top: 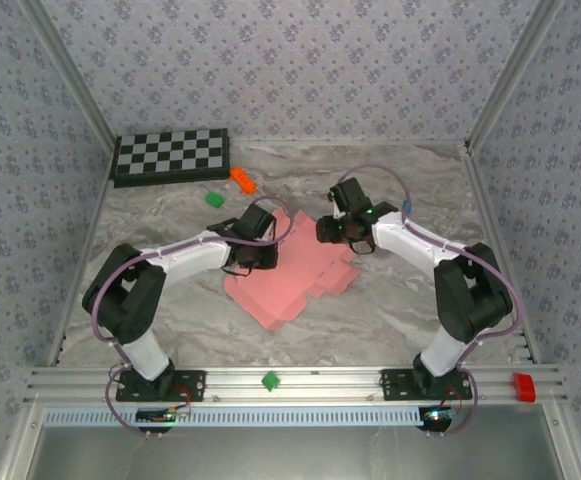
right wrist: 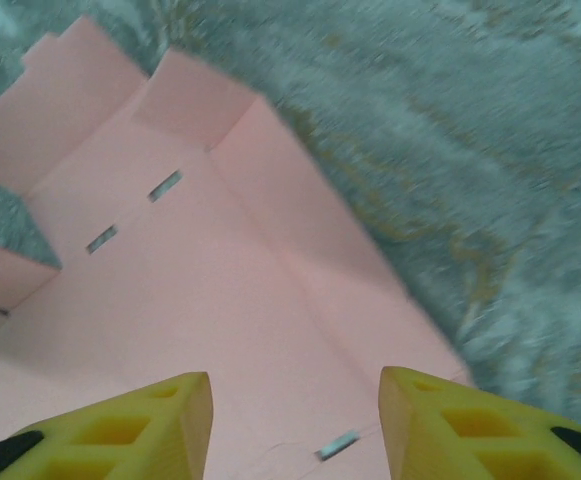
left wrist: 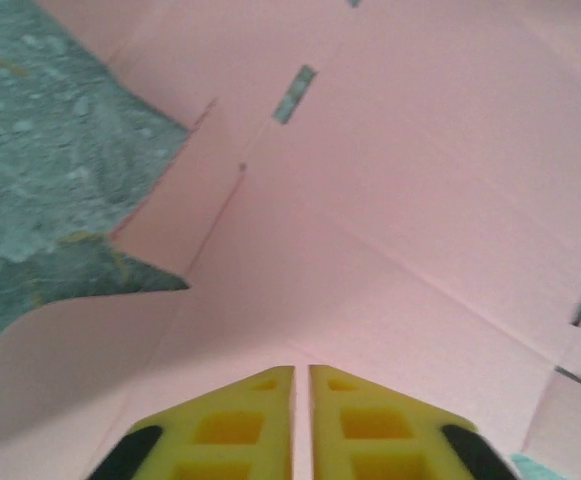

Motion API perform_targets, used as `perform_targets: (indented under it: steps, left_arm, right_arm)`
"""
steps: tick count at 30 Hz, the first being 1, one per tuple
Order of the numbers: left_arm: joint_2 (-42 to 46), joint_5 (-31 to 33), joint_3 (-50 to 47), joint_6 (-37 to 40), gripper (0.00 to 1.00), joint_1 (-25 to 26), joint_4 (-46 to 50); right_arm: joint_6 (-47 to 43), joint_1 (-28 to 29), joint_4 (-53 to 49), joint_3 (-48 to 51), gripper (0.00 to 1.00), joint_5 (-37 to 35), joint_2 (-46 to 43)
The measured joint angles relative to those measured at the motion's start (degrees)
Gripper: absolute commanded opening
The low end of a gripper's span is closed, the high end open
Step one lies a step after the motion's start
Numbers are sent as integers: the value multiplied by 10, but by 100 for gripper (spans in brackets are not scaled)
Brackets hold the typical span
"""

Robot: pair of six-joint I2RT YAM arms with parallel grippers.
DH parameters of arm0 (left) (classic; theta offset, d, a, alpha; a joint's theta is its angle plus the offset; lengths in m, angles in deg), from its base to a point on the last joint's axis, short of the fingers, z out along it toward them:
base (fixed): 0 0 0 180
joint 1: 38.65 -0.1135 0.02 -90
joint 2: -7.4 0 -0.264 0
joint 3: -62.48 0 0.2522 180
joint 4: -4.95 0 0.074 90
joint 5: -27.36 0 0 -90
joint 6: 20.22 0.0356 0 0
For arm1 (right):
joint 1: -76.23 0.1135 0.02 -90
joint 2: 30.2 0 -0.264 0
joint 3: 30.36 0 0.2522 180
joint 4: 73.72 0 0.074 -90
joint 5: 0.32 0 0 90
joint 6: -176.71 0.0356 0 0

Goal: Fold the paper box

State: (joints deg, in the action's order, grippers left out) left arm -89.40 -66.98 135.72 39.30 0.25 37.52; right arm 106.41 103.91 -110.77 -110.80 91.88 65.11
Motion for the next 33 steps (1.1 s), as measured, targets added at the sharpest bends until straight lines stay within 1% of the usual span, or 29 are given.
perform_targets:
  steps: [1,2,5,10,18,27,33]
  left_arm:
    - [-1,-9,0,-3,1,0,-3]
    - [-2,-17,0,-4,0,0,-9]
    - [-14,-40,4,-7,0,0,-23]
    - [-50,-60,16,-7,0,0,-30]
    - [-73,-75,17,-11,0,0,-46]
    - [-87,-79,11,-25,0,0,-67]
    - [-83,-81,-5,-35,0,0,-96]
  right_arm:
    - [-12,-12,-7,-7,51,5,3]
    - [-22,-22,-11,-13,51,10,9]
    - [-49,-49,-14,-23,53,32,25]
    - [-89,-78,-14,-24,56,76,48]
    - [-116,-88,-10,-39,57,123,86]
    - [-127,-92,-17,-78,50,153,141]
    - [-132,-94,-20,-87,50,163,160]
